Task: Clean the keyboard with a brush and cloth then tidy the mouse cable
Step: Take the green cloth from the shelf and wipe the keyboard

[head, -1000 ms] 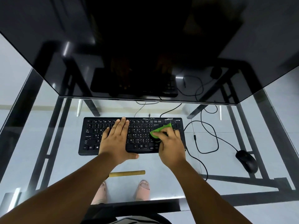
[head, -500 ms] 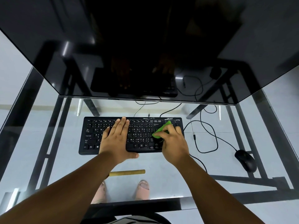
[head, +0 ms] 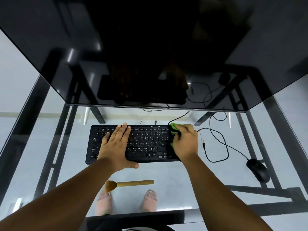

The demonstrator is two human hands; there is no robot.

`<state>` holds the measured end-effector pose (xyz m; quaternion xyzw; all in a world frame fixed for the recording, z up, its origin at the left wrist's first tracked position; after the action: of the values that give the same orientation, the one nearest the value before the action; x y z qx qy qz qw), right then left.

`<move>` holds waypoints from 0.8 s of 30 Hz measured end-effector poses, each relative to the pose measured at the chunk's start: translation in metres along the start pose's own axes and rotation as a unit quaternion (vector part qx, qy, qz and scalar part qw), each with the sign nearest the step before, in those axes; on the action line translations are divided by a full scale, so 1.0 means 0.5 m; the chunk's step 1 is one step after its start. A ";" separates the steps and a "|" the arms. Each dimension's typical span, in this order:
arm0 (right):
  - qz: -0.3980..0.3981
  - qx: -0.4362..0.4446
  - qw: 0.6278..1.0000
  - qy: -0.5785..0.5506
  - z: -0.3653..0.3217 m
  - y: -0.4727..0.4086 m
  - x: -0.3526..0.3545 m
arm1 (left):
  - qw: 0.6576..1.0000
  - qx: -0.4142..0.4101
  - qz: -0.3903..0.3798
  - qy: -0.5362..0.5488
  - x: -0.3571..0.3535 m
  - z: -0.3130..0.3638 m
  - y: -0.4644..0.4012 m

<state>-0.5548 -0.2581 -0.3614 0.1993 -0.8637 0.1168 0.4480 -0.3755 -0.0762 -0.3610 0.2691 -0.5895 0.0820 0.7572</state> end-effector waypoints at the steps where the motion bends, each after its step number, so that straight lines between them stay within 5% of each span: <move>1: -0.018 0.020 0.999 0.021 -0.017 -0.003 -0.011 | 1.000 -0.002 -0.003 -0.002 0.002 -0.003 -0.001; 6: -0.117 0.128 0.983 0.057 -0.064 -0.002 -0.025 | 1.000 -0.016 -0.012 -0.014 0.008 -0.020 -0.003; 13: -0.088 0.041 0.988 0.123 -0.070 -0.030 -0.024 | 1.000 0.009 0.006 0.004 0.009 -0.054 0.012; 19: -0.146 0.170 0.971 0.083 -0.103 -0.003 -0.047 | 1.000 0.019 0.009 0.012 0.006 -0.054 0.016; 24: -0.094 0.054 0.986 0.125 -0.086 -0.020 -0.039 | 0.999 -0.002 0.012 0.040 0.005 -0.075 0.023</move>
<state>-0.5089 -0.2462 -0.3527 0.2876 -0.7704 0.1446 0.5504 -0.3478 -0.0482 -0.3611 0.2574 -0.5616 0.1010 0.7798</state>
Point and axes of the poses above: each hand's wrist, its own y-axis away from the middle knuckle, its own x-axis out of the back of the hand, z = x × y, the point moved 1 cm from there along -y, towards the middle knuckle, and after that the axes turned 3 degrees about -y, right-handed, at the moved point
